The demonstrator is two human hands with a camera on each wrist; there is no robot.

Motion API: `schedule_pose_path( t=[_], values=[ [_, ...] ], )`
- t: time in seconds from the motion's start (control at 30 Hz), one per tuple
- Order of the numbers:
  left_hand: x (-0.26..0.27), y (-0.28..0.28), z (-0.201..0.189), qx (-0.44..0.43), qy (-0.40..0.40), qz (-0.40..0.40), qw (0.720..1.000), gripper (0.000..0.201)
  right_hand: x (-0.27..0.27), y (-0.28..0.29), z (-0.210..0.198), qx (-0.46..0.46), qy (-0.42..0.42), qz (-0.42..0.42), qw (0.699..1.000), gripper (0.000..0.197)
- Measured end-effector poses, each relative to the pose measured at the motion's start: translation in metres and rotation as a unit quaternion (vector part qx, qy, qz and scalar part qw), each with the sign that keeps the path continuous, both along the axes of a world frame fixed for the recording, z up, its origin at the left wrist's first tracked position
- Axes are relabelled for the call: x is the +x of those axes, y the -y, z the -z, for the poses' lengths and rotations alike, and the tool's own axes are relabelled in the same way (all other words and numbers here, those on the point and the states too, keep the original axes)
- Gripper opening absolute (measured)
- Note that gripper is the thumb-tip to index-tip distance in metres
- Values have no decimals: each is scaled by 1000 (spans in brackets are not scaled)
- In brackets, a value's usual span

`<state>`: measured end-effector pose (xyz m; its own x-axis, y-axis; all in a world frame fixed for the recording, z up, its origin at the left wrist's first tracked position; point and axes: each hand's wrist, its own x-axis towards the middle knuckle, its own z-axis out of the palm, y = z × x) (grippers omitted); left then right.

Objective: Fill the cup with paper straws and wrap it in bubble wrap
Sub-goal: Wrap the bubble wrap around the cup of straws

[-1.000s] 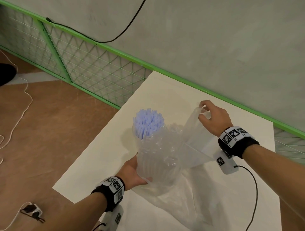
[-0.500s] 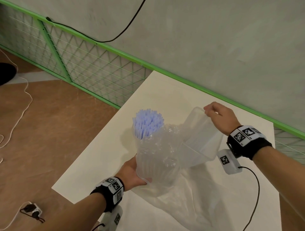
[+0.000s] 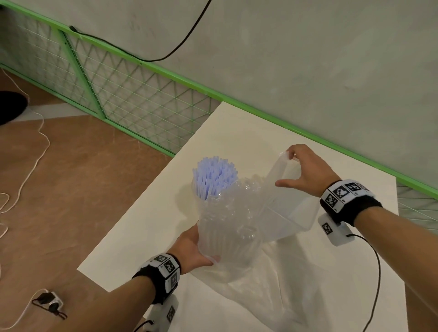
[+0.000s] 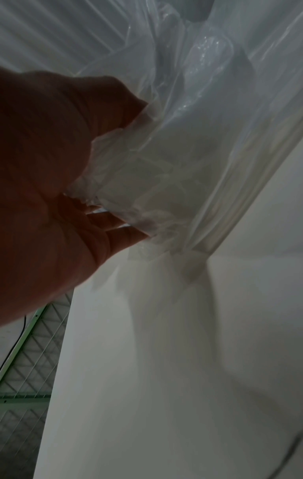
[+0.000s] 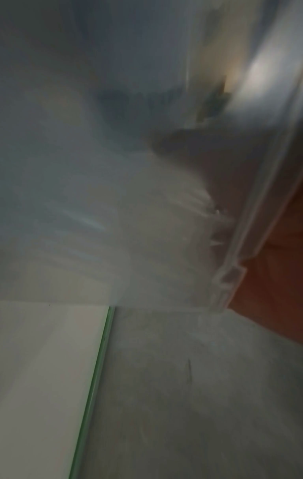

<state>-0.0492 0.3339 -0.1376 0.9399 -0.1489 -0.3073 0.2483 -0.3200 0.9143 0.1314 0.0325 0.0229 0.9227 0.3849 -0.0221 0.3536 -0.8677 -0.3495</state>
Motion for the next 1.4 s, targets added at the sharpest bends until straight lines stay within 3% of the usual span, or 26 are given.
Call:
schedule_pose_path(
  t=[0.07, 0.13, 0.2, 0.3, 0.4, 0.5, 0.67, 0.77, 0.87, 1.0, 1.1, 1.17, 1.33, 1.4],
  values=[
    [0, 1, 0, -1, -2, -2, 1000, 76, 0, -3, 0, -5, -28, 8, 1000, 93],
    [0, 0, 1, -7, -3, -5, 1000, 77, -2, -5, -1, -20, -32, -10, 999, 103],
    [0, -1, 1, -6, -2, -4, 1000, 77, -2, -7, 0, 21, 3, -33, 999, 85],
    [0, 0, -2, -8, 1, -4, 1000, 77, 0, -9, 4, 102, 101, -29, 989, 40],
    [-1, 1, -5, -8, 4, -4, 1000, 78, 0, -8, 1, 137, 132, 30, 981, 23],
    [-1, 0, -5, -11, 0, -9, 1000, 76, 0, -4, -7, 188, 95, 75, 975, 19],
    [-1, 0, -4, -5, -4, -6, 1000, 77, 10, 11, -42, 263, 172, 161, 936, 16],
    [-1, 0, -3, -5, -1, -9, 1000, 77, 14, 15, -68, 306, 203, 160, 916, 10],
    [-1, 0, -3, -2, -5, -8, 1000, 75, 11, 11, -71, 314, 178, 143, 922, 11],
    [0, 1, -4, -11, -5, -7, 1000, 74, 0, 5, -41, 228, 124, 138, 956, 7],
    [-1, 0, -5, -7, -6, -6, 1000, 75, -8, 7, -11, 62, 73, 71, 993, 21],
    [-1, 0, -5, -5, -6, -7, 1000, 75, -12, 6, -7, -10, 11, 53, 998, 36],
    [0, 1, -7, 10, -2, -1, 1000, 74, -36, 3, -43, 120, 10, 33, 992, 62],
    [0, 1, -6, 12, -2, -2, 1000, 76, -55, -3, -46, 84, 14, -31, 996, 73]
  ],
)
